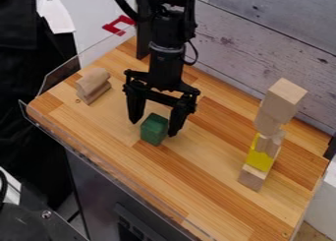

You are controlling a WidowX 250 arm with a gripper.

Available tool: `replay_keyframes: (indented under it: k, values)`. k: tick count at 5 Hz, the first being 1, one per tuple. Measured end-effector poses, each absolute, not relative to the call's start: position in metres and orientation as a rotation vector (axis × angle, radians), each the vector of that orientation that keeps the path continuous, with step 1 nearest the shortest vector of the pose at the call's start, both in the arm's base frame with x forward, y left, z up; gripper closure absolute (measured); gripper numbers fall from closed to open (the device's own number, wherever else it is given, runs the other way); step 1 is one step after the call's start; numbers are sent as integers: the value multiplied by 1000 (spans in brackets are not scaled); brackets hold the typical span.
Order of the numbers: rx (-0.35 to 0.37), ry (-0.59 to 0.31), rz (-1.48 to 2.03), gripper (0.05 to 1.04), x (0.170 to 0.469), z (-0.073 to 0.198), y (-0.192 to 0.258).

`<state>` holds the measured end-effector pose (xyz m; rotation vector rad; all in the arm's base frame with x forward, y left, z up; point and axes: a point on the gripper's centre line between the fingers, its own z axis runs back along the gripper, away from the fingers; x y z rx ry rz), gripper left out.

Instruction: Move the green cube to to top of the tower

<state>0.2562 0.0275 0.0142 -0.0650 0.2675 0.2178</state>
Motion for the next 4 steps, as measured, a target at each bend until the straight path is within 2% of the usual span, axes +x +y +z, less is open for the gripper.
replay_keyframes:
  k: [1, 2, 3, 4]
  values:
    - [-65, 287, 235, 121, 254, 9, 32]
    - [-69, 298, 246, 399, 253, 1, 32]
    - [-67, 289, 259, 539, 254, 1, 32]
    - [-76, 261, 262, 539, 260, 28, 32]
